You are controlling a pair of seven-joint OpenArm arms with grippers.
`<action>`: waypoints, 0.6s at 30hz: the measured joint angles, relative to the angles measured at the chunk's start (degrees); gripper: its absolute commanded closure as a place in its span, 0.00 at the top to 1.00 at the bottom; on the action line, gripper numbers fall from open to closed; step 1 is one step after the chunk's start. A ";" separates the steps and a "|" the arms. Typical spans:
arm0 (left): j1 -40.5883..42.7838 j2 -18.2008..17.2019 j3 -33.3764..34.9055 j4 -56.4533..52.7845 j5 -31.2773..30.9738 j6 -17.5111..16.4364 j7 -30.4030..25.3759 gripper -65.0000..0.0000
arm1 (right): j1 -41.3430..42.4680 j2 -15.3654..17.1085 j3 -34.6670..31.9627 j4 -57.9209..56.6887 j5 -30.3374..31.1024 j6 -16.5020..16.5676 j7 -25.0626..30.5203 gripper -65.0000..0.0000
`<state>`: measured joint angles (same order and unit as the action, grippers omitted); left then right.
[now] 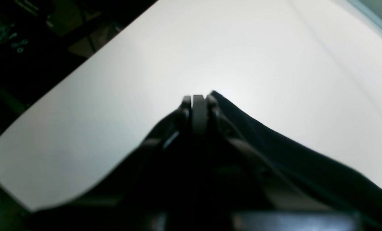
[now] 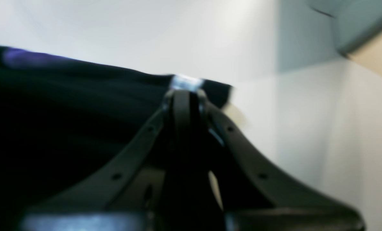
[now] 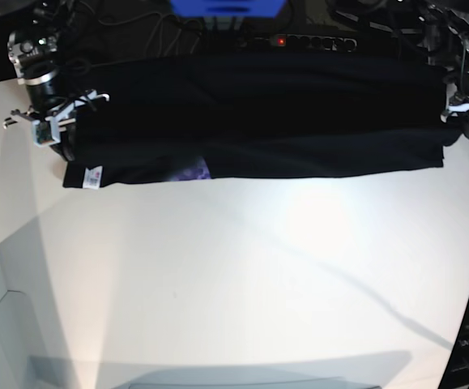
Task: Fold the T-shirt properly
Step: 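Grasp the shirt's side ends with both grippers and pull them outward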
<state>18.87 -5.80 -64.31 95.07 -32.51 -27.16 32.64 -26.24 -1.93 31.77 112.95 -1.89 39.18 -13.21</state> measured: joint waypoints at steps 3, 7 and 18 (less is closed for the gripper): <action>0.00 0.11 0.09 0.00 0.00 -0.02 0.04 0.00 | 0.02 -0.61 1.64 -0.09 0.00 0.02 0.20 0.00; -0.20 0.92 0.17 -1.40 -0.11 -0.07 -0.68 0.00 | -0.33 -0.83 1.81 -0.24 0.00 0.02 0.20 0.00; -0.13 -1.55 -0.07 -5.09 0.42 -3.76 -0.87 0.00 | -3.02 -3.45 1.16 -1.79 -0.02 0.04 0.17 0.00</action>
<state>18.74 -7.35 -64.38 89.97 -32.10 -30.92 31.77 -29.26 -5.39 32.93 111.15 -1.91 39.22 -13.04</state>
